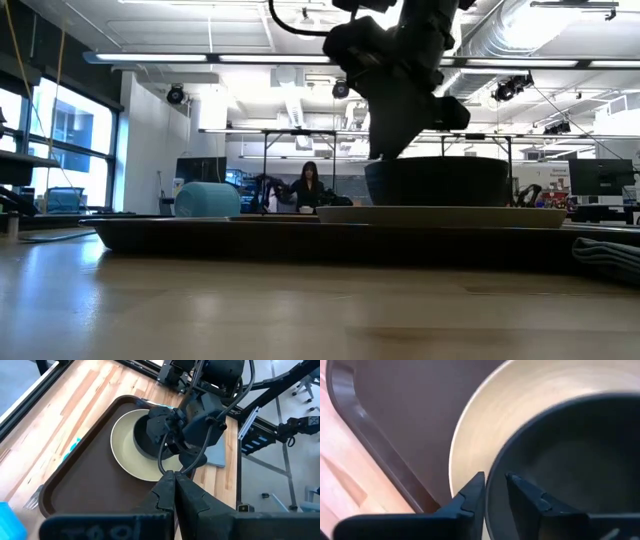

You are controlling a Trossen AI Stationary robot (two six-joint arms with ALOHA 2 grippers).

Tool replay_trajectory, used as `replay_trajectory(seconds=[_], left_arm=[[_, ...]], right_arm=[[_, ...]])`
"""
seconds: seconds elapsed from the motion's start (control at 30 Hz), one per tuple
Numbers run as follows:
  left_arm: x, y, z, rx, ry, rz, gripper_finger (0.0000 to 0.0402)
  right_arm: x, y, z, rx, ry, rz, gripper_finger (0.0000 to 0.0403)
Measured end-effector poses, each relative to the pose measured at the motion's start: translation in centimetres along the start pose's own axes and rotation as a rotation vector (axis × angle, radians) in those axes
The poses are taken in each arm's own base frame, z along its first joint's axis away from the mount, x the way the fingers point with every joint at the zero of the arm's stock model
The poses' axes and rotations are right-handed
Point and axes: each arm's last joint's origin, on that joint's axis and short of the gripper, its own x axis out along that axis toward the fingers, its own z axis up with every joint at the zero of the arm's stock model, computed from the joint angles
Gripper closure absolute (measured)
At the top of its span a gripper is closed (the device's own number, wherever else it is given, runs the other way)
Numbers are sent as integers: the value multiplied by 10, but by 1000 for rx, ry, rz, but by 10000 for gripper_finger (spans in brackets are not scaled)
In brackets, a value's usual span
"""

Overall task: Set up tray
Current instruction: Put the black bowl on top of the brown plate on the dark brown serving tray, then put the gray napkin on the dark brown serving tray to the left of the brown plate

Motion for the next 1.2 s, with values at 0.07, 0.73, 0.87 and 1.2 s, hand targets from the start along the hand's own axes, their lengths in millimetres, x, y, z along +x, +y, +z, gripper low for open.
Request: replay_trajectory(seconds=[0.07, 0.73, 0.87, 1.2], left_arm=[[0, 0, 0, 0, 0, 0, 355], [0, 2, -4, 30, 33, 45, 355], [-1, 7, -8, 54, 51, 179, 355], [1, 46, -2, -61, 97, 355, 355]], right_arm=[[0, 0, 1, -1, -20, -4, 305], [-67, -2, 3, 57, -187, 135, 213], [-92, -7, 1, 82, -243, 174, 215], [-138, -17, -5, 25, -327, 281, 241]])
